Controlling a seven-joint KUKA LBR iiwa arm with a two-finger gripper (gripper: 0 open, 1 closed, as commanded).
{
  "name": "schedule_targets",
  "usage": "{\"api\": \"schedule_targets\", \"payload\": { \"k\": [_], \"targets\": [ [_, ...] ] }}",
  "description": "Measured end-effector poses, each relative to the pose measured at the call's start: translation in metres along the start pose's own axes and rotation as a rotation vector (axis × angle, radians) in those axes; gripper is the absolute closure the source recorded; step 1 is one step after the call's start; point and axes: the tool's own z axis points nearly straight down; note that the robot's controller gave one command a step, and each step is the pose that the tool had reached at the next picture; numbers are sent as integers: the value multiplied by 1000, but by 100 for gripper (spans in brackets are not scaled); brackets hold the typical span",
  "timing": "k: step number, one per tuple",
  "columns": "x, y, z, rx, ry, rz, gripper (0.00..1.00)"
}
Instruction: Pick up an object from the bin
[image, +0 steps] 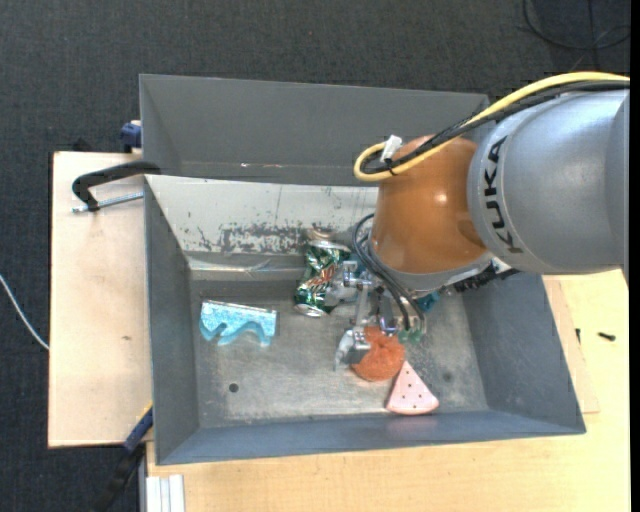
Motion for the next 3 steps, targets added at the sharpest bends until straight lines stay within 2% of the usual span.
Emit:
{"api": "schedule_targets", "payload": {
  "k": [2, 3],
  "targets": [
    [-3, -1, 1, -1, -2, 0, 0],
    [-38, -38, 19, 3, -7, -38, 0]
  ]
}}
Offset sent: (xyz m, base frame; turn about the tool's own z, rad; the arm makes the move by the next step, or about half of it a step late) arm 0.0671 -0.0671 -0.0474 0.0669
